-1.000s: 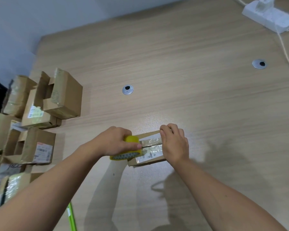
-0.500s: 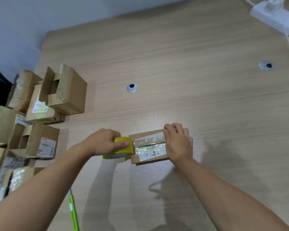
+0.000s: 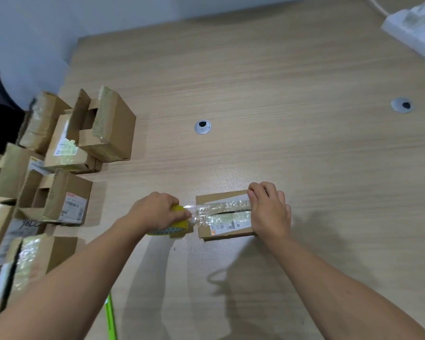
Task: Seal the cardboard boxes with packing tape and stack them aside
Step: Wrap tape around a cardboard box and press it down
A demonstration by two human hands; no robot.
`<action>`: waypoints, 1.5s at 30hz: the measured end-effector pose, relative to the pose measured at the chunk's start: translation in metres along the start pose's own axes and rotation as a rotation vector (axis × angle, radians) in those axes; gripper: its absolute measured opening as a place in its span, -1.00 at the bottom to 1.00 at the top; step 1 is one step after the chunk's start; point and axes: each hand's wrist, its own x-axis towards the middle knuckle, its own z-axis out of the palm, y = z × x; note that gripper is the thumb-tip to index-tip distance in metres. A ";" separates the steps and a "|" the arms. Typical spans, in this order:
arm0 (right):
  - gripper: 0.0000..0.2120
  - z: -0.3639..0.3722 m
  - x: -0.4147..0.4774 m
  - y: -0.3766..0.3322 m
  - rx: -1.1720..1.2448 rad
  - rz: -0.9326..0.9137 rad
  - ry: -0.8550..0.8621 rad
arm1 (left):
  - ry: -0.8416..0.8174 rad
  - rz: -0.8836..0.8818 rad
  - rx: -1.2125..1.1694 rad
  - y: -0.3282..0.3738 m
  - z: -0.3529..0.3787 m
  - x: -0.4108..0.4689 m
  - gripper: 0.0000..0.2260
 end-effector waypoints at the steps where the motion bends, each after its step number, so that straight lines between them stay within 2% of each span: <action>1: -0.73 -0.001 0.000 0.000 -0.005 -0.005 -0.005 | -0.005 -0.007 0.000 0.001 0.002 0.002 -0.58; 9: -0.71 0.001 0.001 0.001 -0.004 -0.005 0.012 | -0.052 -0.073 -0.034 0.005 0.017 0.013 -0.60; 11: -0.70 0.002 0.001 0.003 0.058 0.010 0.017 | -0.060 -0.083 -0.045 0.010 0.014 0.013 -0.59; 14: -0.66 0.003 0.003 0.006 0.220 0.126 -0.002 | -0.068 -0.089 -0.036 0.016 0.009 0.015 -0.51; 17: -0.73 0.005 0.004 0.007 0.259 0.104 0.026 | -0.076 -0.089 -0.060 0.017 0.008 0.013 -0.51; 20: -0.83 0.001 0.004 0.009 0.381 0.057 0.091 | -0.082 -0.033 -0.232 0.014 0.007 0.005 -0.55; 23: -0.81 -0.003 0.001 0.013 0.429 0.027 0.129 | -0.047 0.069 -0.374 0.010 -0.008 -0.011 -0.59; 25: -0.80 -0.003 -0.002 0.011 0.496 0.068 0.115 | -0.029 0.142 -0.392 0.006 -0.024 -0.022 -0.58; 29: -0.85 0.004 -0.009 -0.001 0.695 0.228 0.084 | 0.017 0.180 -0.372 0.000 -0.045 -0.031 -0.74; 31: -0.76 0.006 -0.011 -0.006 0.614 0.339 0.124 | 0.030 0.174 -0.348 0.002 -0.048 -0.030 -0.77; 33: -0.65 0.003 -0.011 -0.009 0.321 0.385 0.156 | 0.035 0.158 -0.300 0.008 -0.048 -0.027 -0.77; 34: -0.62 0.002 -0.010 -0.009 0.259 0.386 0.145 | 0.042 0.148 -0.279 0.011 -0.048 -0.026 -0.77; 38: -0.55 -0.001 -0.007 -0.011 0.411 0.448 0.029 | 0.072 0.154 -0.260 0.017 -0.050 -0.028 -0.78; 45: -0.59 -0.007 -0.006 -0.012 0.382 0.423 0.060 | 0.036 0.172 -0.298 0.020 -0.056 -0.032 -0.80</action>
